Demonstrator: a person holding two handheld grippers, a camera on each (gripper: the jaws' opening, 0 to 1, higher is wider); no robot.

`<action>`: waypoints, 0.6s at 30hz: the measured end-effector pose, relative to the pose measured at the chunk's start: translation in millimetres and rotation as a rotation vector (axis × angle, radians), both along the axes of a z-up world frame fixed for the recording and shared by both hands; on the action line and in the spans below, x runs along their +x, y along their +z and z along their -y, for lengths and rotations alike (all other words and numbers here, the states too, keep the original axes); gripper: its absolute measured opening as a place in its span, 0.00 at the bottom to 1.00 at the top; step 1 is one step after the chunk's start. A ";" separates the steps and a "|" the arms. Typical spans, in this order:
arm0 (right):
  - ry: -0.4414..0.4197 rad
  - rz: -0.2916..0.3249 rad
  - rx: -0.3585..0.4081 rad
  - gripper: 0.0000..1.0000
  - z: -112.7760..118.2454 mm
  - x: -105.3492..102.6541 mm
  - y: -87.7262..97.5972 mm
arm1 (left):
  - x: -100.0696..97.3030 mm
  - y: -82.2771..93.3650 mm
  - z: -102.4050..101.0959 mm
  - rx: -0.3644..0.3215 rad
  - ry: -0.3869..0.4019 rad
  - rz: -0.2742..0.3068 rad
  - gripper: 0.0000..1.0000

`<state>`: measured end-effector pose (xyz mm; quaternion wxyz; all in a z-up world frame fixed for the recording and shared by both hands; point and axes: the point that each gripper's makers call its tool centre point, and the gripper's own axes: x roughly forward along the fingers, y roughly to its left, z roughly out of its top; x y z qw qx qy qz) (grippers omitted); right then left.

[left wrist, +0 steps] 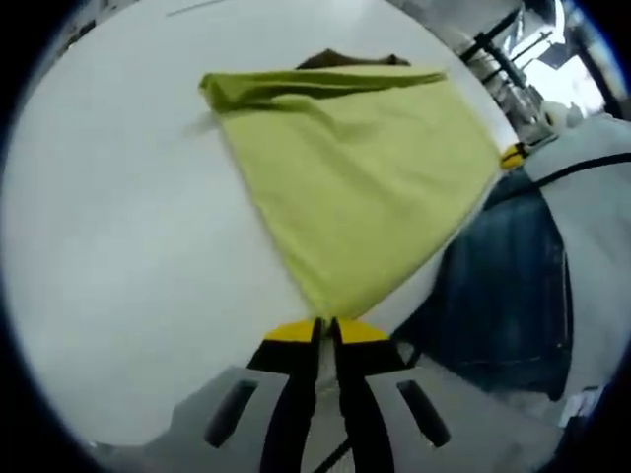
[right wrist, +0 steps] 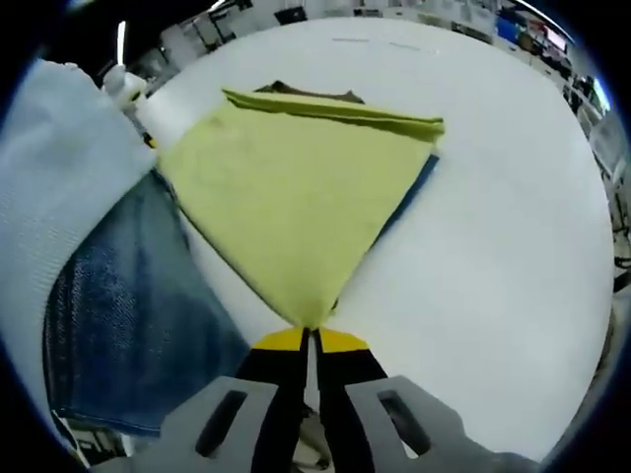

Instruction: Fold the garment on the visible template until the final outline fits inside the template.

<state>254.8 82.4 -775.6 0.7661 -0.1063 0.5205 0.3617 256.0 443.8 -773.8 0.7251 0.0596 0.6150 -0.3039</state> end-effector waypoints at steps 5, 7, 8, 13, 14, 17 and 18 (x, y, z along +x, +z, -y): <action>0.001 -0.001 0.004 0.11 0.8 -2.4 2.4 | -3.5 3.0 -2.6 0.022 -0.014 0.009 0.11; 0.006 0.001 -0.003 0.15 2.0 -2.6 3.5 | -4.9 3.5 -7.8 0.039 -0.021 0.009 0.16; 0.013 0.003 -0.013 0.16 4.1 -2.8 3.5 | -5.1 4.9 -10.7 0.047 -0.018 0.011 0.16; 0.000 0.018 -0.038 0.22 14.3 3.3 7.5 | 3.5 12.9 -19.9 0.070 0.011 0.056 0.15; -0.008 0.033 -0.032 0.22 15.5 7.5 11.0 | 5.9 15.5 -21.0 0.073 0.014 0.068 0.16; -0.022 0.065 -0.019 0.22 16.5 17.5 19.4 | 13.8 20.4 -23.0 0.082 0.013 0.102 0.17; -0.024 0.080 -0.016 0.23 16.5 22.0 22.3 | 16.9 22.1 -23.5 0.083 0.013 0.113 0.18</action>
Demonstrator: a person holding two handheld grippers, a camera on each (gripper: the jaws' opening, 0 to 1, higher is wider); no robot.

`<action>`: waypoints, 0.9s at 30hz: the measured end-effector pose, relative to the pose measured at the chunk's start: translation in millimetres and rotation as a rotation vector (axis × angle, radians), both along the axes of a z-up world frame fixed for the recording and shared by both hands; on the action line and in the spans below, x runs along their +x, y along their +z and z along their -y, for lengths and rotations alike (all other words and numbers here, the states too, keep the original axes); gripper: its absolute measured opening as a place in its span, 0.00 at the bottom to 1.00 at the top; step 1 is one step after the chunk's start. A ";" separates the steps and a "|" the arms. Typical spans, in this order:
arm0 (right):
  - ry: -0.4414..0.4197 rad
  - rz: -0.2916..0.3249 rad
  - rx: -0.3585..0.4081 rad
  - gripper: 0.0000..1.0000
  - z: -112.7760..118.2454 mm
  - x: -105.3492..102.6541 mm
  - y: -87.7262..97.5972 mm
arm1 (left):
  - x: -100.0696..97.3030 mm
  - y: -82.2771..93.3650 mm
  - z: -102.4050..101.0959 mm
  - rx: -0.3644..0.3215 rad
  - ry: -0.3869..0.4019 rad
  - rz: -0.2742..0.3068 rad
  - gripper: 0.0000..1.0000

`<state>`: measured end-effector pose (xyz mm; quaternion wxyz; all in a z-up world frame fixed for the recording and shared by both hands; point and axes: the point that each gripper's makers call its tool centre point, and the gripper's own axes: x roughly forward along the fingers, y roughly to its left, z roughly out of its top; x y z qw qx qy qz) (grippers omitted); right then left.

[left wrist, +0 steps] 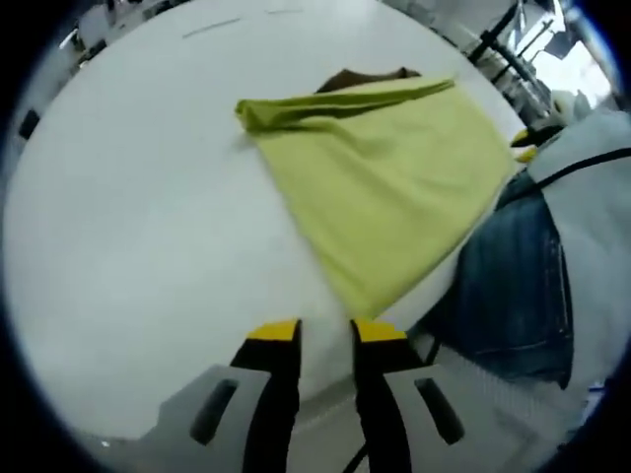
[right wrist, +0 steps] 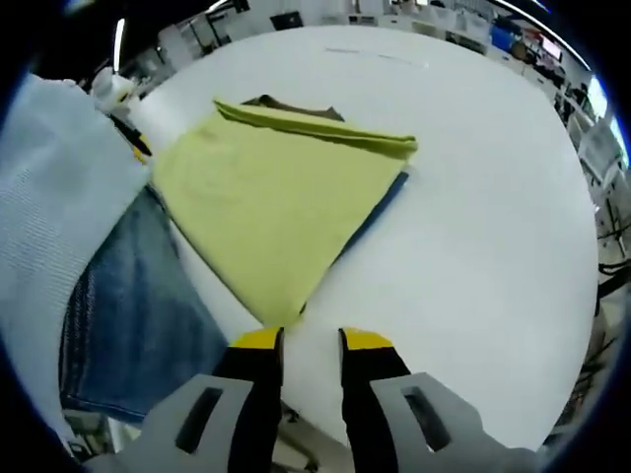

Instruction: Fold the garment on the visible template until the final outline fits inside the template.

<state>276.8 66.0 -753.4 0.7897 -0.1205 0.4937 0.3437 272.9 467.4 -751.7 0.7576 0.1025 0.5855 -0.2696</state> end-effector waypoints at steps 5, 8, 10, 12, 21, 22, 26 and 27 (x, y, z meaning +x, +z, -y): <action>0.008 0.038 -0.008 0.25 0.5 13.8 4.7 | 20.8 10.2 0.7 0.013 -0.003 0.102 0.19; 0.016 0.053 -0.013 0.26 0.3 19.6 7.2 | 26.1 15.5 3.6 0.001 -0.004 0.123 0.19; 0.021 0.064 -0.018 0.26 0.4 23.7 8.3 | 31.0 17.4 3.1 0.010 -0.007 0.141 0.20; 0.028 0.078 -0.025 0.27 0.7 30.0 9.8 | 35.5 18.3 1.4 0.025 -0.012 0.152 0.21; 0.041 0.151 -0.036 0.26 0.0 65.1 16.9 | 65.8 26.7 3.5 0.044 -0.048 0.206 0.22; 0.039 0.154 -0.036 0.26 -0.2 68.0 17.5 | 68.9 27.4 4.5 0.044 -0.051 0.212 0.22; 0.039 0.186 -0.039 0.26 -0.1 84.1 20.5 | 85.1 30.5 9.8 0.040 -0.070 0.246 0.23; 0.036 0.198 -0.043 0.25 0.0 88.9 21.8 | 87.9 30.7 10.6 0.039 -0.073 0.252 0.23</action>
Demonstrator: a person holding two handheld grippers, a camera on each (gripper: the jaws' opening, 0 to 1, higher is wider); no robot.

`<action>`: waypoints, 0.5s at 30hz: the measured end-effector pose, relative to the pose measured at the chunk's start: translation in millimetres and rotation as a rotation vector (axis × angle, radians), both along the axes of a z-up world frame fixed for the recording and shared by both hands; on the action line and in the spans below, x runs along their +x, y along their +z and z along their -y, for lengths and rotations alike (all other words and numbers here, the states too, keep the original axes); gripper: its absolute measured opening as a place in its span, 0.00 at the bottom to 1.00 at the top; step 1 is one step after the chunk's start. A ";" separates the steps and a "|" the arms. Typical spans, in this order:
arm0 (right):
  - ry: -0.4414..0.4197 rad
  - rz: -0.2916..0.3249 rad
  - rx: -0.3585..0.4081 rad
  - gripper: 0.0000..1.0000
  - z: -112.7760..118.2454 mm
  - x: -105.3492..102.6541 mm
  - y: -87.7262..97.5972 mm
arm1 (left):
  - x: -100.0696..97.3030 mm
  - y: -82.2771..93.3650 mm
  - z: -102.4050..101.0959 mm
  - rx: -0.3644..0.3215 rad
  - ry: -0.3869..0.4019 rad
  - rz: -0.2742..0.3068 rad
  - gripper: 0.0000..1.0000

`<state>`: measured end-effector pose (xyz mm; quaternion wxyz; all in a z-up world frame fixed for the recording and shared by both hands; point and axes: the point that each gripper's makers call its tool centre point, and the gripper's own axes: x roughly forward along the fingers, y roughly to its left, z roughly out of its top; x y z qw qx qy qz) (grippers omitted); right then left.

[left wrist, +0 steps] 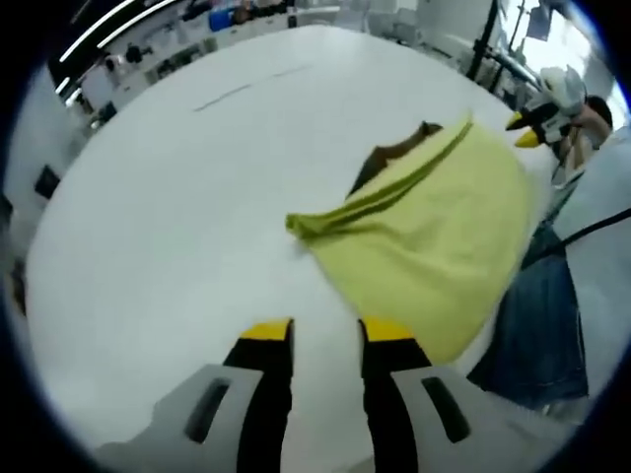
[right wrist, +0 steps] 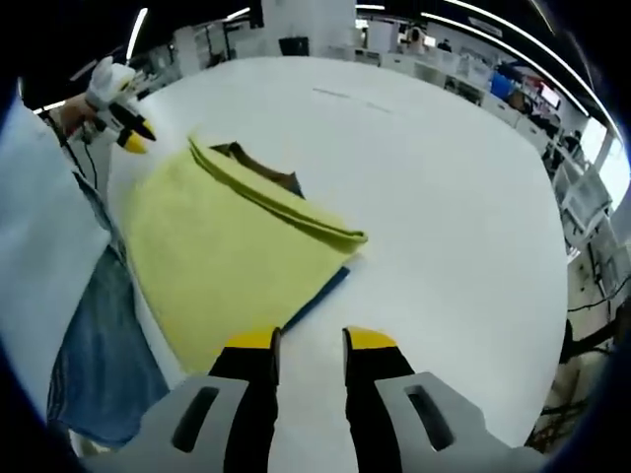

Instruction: Fold the garment on the visible template until the final outline fits inside the template.

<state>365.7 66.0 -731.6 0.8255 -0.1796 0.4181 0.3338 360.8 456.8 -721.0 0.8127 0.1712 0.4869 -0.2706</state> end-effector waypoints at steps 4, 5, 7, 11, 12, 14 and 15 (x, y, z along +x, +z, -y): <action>0.000 0.017 0.000 0.24 -2.0 10.4 1.6 | 11.9 -1.3 0.7 0.007 -0.007 0.014 0.23; -0.001 0.020 -0.002 0.24 -1.9 12.8 0.9 | 13.8 -1.5 0.6 0.009 -0.009 0.017 0.23; -0.003 0.021 -0.002 0.24 -0.9 18.5 -1.4 | 19.5 -0.8 0.0 0.011 -0.009 0.030 0.23; 0.006 0.023 -0.005 0.24 -3.2 26.2 -2.0 | 27.9 0.4 -2.0 0.012 -0.007 0.044 0.25; 0.009 0.024 -0.011 0.24 -3.4 29.2 -1.6 | 30.1 0.3 -2.8 0.012 -0.007 0.046 0.25; 0.017 0.032 -0.018 0.24 -4.5 34.2 -0.3 | 33.6 -0.4 -4.0 0.015 -0.011 0.045 0.25; 0.020 0.035 -0.019 0.24 -4.9 36.1 0.2 | 35.0 -0.5 -4.5 0.017 -0.011 0.046 0.25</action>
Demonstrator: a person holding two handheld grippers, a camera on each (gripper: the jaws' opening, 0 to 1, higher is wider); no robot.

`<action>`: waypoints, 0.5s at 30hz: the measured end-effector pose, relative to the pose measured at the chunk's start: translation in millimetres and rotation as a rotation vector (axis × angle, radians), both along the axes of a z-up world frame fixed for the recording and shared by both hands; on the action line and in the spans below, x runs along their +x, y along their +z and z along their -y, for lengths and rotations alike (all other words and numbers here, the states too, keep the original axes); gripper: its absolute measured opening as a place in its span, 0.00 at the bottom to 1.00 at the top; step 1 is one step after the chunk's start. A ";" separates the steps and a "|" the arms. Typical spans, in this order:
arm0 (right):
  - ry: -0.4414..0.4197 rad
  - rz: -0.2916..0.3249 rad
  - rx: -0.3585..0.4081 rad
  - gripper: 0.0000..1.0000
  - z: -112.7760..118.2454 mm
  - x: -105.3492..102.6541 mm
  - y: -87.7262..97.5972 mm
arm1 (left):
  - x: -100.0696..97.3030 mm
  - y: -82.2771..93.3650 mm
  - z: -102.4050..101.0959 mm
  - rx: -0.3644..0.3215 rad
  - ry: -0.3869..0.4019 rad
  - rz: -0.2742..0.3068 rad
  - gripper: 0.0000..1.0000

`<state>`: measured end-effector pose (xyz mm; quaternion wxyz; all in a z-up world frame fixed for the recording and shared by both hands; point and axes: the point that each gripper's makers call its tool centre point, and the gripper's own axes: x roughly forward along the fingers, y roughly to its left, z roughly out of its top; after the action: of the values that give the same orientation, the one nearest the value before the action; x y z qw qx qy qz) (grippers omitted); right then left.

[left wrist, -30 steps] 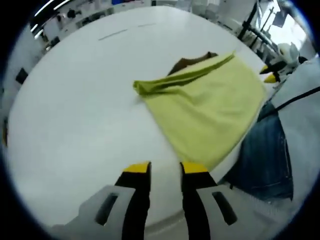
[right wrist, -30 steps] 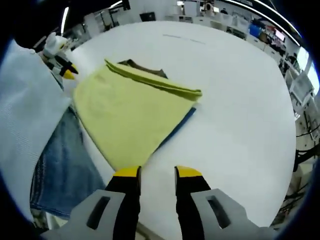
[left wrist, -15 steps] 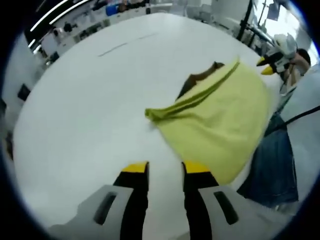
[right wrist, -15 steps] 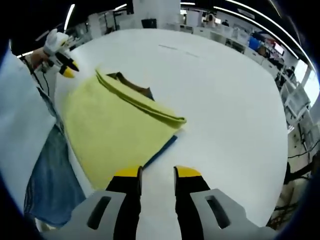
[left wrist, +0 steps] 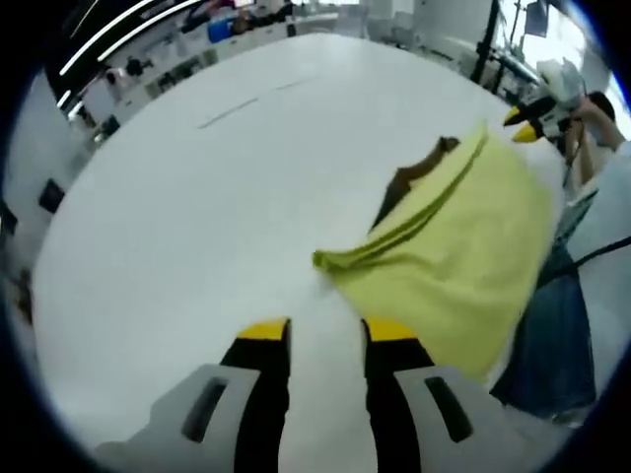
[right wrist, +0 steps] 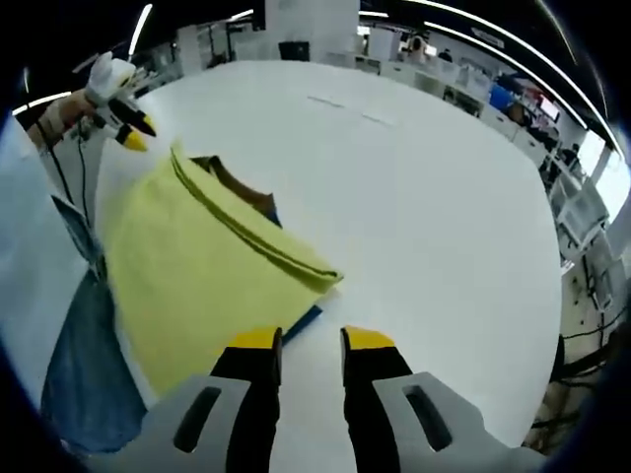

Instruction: Fold the garment on the visible template until the final outline fits inside the template.

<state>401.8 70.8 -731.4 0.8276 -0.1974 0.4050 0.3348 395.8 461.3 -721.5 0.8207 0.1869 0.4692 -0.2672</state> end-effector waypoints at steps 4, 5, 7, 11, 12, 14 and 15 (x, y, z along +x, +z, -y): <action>0.015 0.012 -0.015 0.23 -2.0 9.5 1.4 | 8.7 0.5 -1.5 -0.002 0.006 0.016 0.25; 0.017 0.015 -0.015 0.22 -3.1 12.4 1.9 | 10.4 0.4 -1.5 -0.002 0.007 0.020 0.25; 0.024 0.018 -0.013 0.22 -5.5 15.7 2.5 | 15.8 0.5 -1.5 0.001 0.010 0.037 0.26; 0.041 0.014 -0.016 0.23 -9.7 20.9 0.5 | 22.8 -0.3 1.1 -0.011 0.009 0.040 0.26; 0.047 0.009 -0.020 0.23 -11.0 22.0 -0.5 | 25.6 -1.3 1.3 -0.012 0.008 0.041 0.26; 0.060 0.007 -0.023 0.23 -13.5 23.3 -1.5 | 31.1 -3.1 0.5 -0.011 0.012 0.046 0.26; 0.063 0.006 -0.024 0.23 -14.3 23.9 -2.0 | 33.0 -3.7 0.3 -0.011 0.012 0.048 0.26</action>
<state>425.7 85.1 -733.4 0.8155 -0.2208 0.4000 0.3552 428.8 460.9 -725.2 0.8343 0.1858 0.4492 -0.2602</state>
